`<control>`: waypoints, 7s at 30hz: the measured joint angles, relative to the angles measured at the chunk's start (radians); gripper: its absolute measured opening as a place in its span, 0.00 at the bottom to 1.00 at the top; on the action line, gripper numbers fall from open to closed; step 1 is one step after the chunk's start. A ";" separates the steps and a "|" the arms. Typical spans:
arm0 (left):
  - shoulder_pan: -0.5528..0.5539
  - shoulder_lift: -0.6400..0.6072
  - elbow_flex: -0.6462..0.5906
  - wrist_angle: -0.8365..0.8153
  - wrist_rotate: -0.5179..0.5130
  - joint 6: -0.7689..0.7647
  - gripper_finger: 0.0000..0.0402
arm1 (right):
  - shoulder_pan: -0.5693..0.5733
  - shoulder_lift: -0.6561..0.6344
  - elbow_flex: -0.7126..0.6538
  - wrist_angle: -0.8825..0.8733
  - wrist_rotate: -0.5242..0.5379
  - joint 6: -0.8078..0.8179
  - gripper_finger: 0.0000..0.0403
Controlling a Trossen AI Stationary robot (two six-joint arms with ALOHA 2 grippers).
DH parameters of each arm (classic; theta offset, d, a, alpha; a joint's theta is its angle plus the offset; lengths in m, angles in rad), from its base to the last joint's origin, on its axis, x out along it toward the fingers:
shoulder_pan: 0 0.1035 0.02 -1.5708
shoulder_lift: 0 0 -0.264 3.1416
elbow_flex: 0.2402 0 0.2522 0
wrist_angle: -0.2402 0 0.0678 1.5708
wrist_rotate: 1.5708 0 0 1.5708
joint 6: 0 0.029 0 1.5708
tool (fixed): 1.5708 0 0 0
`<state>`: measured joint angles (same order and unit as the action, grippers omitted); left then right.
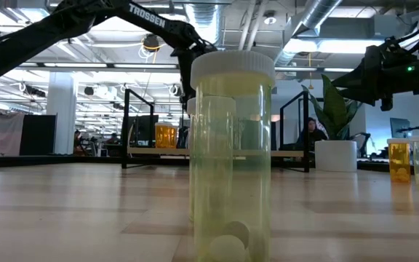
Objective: Pick and place medicine bottles onto shelf by color
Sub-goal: Put the top red pill bottle on the shelf aligned with the other red pill bottle
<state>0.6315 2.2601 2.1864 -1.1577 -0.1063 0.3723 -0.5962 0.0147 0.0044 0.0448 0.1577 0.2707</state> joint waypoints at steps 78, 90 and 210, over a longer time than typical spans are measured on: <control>-0.854 -0.352 -0.884 0.640 -0.146 -1.267 0.63 | -0.002 0.006 0.000 -0.001 0.000 0.000 0.62; -0.842 -0.343 -0.886 0.626 -0.134 -1.274 0.38 | 0.000 0.006 0.000 -0.001 0.000 0.000 0.62; -0.189 -0.279 -0.619 0.430 -0.263 -0.997 0.26 | 0.000 0.006 0.000 0.000 0.000 0.000 0.62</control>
<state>0.4427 1.9812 1.5673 -0.7273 -0.3695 -0.6243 -0.5964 0.0204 0.0044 0.0444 0.1577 0.2707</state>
